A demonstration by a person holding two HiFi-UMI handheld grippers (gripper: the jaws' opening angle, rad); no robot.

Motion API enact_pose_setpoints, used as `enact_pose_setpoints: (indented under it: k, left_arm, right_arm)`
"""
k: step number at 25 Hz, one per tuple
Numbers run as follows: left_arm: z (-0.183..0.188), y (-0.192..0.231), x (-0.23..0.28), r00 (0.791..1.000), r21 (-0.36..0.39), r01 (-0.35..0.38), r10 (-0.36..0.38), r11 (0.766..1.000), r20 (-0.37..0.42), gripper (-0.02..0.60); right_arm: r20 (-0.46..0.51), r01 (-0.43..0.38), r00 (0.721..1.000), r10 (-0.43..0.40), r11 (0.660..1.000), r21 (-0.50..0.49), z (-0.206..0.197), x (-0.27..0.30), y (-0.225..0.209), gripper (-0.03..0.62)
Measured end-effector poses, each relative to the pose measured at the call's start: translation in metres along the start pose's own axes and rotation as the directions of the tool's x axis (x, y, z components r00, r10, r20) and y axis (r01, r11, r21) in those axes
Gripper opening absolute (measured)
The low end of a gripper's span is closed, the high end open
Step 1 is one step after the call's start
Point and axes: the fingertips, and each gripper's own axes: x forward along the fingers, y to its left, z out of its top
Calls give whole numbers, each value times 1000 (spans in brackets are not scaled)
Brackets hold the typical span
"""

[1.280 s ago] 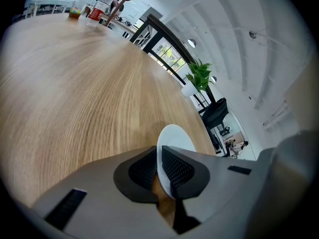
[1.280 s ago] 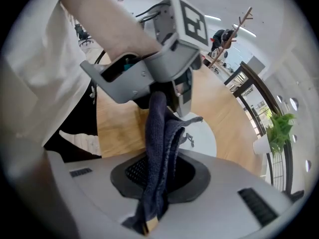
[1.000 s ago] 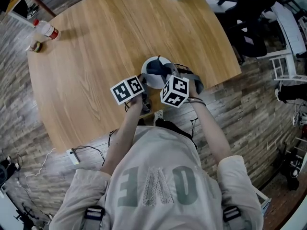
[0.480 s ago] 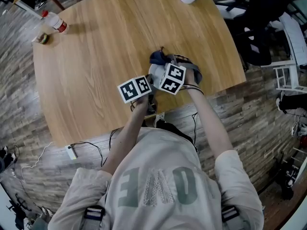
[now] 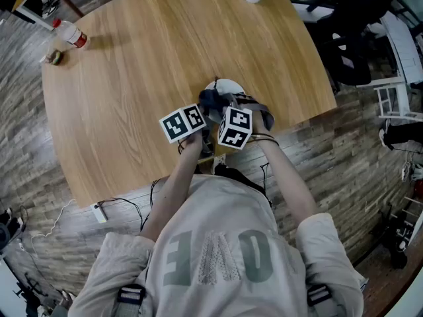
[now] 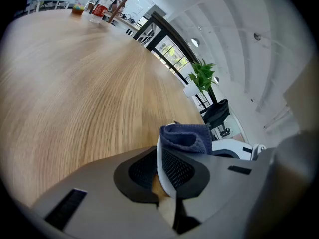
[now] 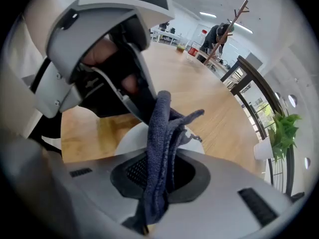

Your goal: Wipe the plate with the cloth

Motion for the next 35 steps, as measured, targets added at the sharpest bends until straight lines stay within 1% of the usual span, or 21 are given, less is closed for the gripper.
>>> enact_pose_setpoints:
  k: [6, 11, 18, 23, 27, 28, 31, 35]
  left_arm:
    - [1, 1, -1, 1000, -5, -1, 1, 1000, 6, 37]
    - [2, 3, -2, 1000, -23, -1, 1, 1000, 13, 35]
    - [2, 3, 0, 1000, -20, -7, 7, 1000, 16, 37]
    - [2, 1, -1, 1000, -13, -10, 10, 1000, 25, 37]
    - [3, 1, -3, 999, 3, -8, 8, 1000, 44, 37]
    - [3, 1, -3, 999, 3, -6, 6, 1000, 48, 41]
    - [5, 3, -8, 998, 18, -10, 9, 1000, 63, 94]
    - [7, 11, -20, 997, 20, -22, 20, 1000, 79, 107]
  right_arm:
    - [16, -46, 999, 46, 999, -11, 2, -10, 28, 60]
    - [36, -80, 996, 81, 997, -24, 4, -20, 47, 60]
    - [51, -114, 992, 117, 992, -62, 4, -28, 61, 60]
    - [45, -107, 993, 110, 992, -74, 3, -29, 61, 60]
    - [37, -118, 992, 121, 990, -73, 5, -27, 62, 60]
    - [36, -118, 992, 121, 990, -74, 5, -27, 62, 60]
    - [34, -115, 993, 117, 991, -73, 3, -28, 62, 60]
    - [41, -78, 996, 81, 995, -69, 3, -34, 47, 60]
